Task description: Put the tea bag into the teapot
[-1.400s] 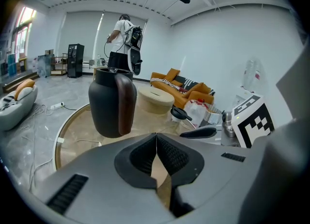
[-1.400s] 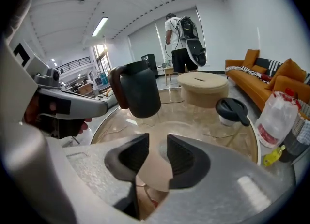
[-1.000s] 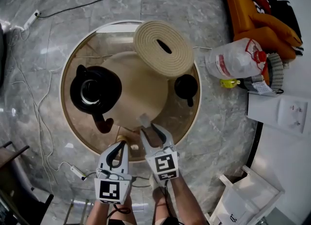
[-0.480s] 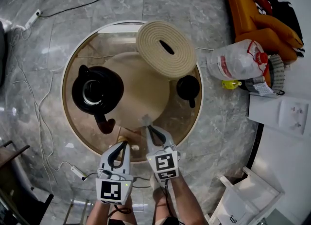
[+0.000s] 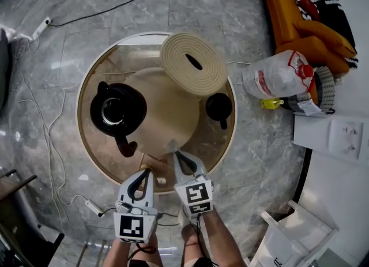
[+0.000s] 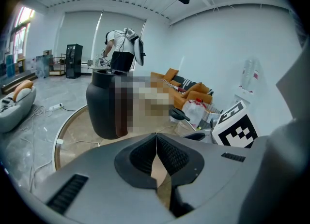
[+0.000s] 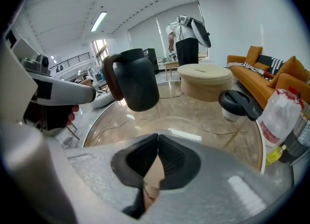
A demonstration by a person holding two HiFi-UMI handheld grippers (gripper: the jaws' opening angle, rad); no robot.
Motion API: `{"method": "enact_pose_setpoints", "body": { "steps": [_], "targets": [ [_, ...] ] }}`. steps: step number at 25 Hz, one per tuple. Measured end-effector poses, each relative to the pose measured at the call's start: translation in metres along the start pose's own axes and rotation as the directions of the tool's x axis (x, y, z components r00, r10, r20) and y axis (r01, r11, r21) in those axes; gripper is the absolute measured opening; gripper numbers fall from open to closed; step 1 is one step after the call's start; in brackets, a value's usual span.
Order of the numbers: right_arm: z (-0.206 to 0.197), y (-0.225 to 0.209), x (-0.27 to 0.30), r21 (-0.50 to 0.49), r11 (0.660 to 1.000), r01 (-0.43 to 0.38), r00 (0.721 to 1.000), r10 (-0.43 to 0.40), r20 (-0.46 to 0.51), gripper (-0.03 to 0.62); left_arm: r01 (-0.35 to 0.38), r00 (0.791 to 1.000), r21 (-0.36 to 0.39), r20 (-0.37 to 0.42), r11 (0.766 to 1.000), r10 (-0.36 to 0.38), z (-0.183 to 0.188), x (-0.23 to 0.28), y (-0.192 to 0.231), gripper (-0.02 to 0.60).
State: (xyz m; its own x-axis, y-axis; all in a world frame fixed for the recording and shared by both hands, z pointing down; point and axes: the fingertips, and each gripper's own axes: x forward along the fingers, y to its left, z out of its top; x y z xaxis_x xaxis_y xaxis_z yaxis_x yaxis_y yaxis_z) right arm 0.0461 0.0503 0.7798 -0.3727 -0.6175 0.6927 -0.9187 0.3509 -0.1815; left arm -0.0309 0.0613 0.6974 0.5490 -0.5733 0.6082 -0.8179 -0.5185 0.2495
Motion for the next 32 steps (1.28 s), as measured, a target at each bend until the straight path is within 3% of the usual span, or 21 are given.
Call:
{"method": "enact_pose_setpoints", "body": {
  "steps": [4,9,17,23,32],
  "targets": [
    [0.018,0.000,-0.014,0.005,1.000,0.001,1.000,-0.001,0.026,0.000,-0.011,1.000,-0.027,0.000,1.000,0.011,0.017,-0.009,-0.006,0.020],
    [0.048,0.002,-0.042,0.004,1.000,0.009,0.998,-0.009,0.062,0.000,-0.006,0.999,0.058,0.040,0.998,0.004,0.040,-0.024,-0.009,0.020],
    [0.102,0.011,-0.096,-0.003,1.000,0.018,0.990,-0.017,0.143,0.000,0.001,0.998,0.019,0.064,1.000,-0.002,0.088,-0.046,-0.034,0.020],
    [0.139,0.016,-0.137,0.011,1.000,0.017,0.977,-0.019,0.211,0.000,-0.032,0.994,0.085,0.107,0.996,0.022,0.116,-0.068,-0.032,0.019],
    [0.184,0.035,-0.184,-0.004,1.000,0.005,0.963,-0.004,0.271,0.000,-0.067,0.986,0.084,0.155,0.994,0.053,0.158,-0.106,-0.041,0.020]
  ]
}}
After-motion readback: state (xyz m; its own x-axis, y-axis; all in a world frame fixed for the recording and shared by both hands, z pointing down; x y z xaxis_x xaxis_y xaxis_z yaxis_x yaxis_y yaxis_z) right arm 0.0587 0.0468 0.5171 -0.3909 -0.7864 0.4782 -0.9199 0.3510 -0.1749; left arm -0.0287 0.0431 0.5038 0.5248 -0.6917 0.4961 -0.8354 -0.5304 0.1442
